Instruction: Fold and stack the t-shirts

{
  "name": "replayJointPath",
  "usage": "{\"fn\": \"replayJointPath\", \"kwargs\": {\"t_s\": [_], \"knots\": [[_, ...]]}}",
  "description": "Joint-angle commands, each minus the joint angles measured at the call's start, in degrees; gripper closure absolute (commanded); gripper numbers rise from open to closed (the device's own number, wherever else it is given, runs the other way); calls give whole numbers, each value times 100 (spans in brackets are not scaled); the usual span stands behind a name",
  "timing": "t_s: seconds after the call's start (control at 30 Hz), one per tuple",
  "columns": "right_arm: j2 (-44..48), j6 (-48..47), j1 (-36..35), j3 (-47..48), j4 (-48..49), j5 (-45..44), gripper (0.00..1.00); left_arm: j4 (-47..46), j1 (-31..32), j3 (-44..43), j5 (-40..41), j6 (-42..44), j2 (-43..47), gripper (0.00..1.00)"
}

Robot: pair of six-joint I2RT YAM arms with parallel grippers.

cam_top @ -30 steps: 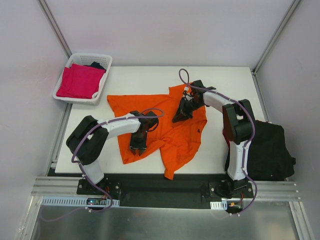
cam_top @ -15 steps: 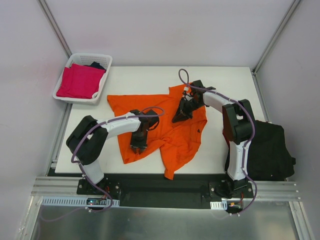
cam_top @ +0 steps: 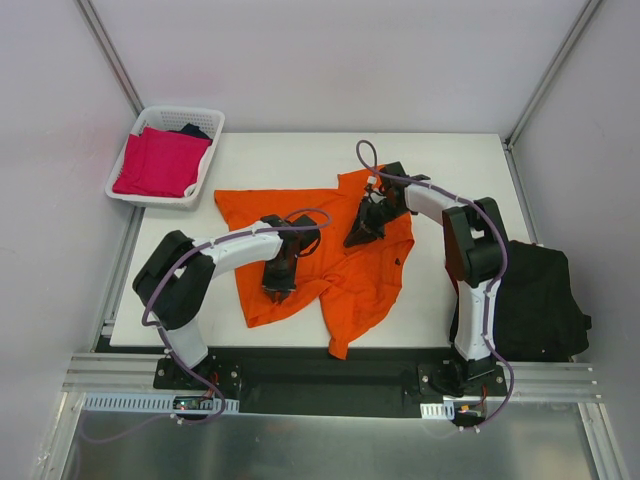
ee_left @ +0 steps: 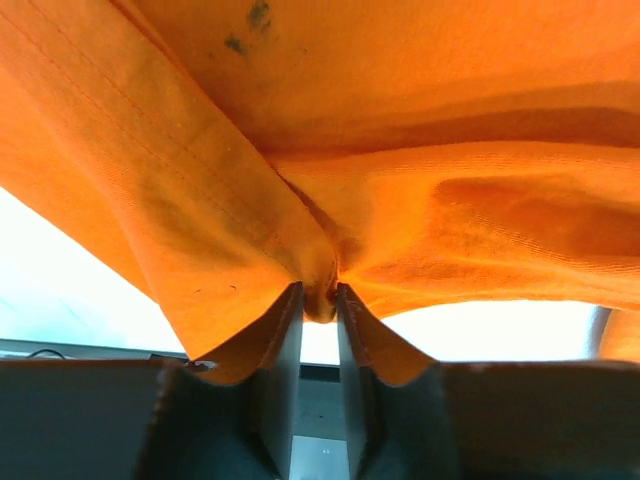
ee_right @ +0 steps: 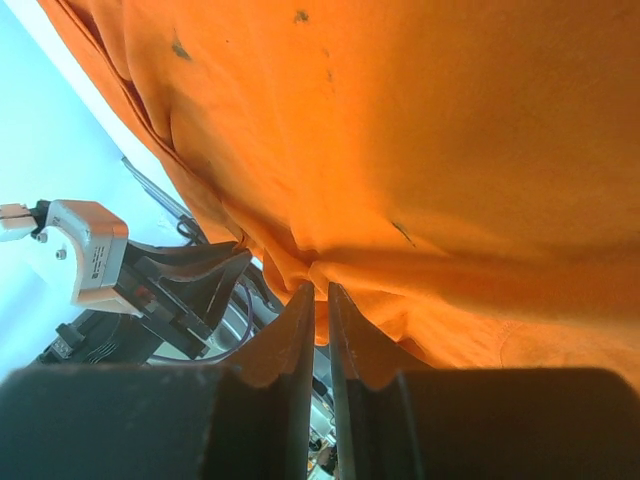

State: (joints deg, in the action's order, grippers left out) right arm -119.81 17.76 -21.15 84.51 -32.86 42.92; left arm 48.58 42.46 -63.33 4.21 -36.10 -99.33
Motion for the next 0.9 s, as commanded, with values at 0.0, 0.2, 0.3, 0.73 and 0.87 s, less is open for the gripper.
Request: {"fn": "replayJointPath", "kwargs": {"t_s": [0.0,0.2,0.3,0.73,0.87], "knots": [[10,-62,-30,145,-71,129,87,205,61,-188,168,156,-43,87],[-34,-53,-30,180,-80,121,87,231,52,-224,177,173,-60,100],[-43,-45,-30,197,-80,129,87,310,52,-276,256,156,1,100],[-104,-27,-30,224,-62,173,87,1514,43,-1015,757,-415,827,100],[-34,-18,-30,101,-19,173,87,1838,43,-813,739,-591,1178,100]]}}
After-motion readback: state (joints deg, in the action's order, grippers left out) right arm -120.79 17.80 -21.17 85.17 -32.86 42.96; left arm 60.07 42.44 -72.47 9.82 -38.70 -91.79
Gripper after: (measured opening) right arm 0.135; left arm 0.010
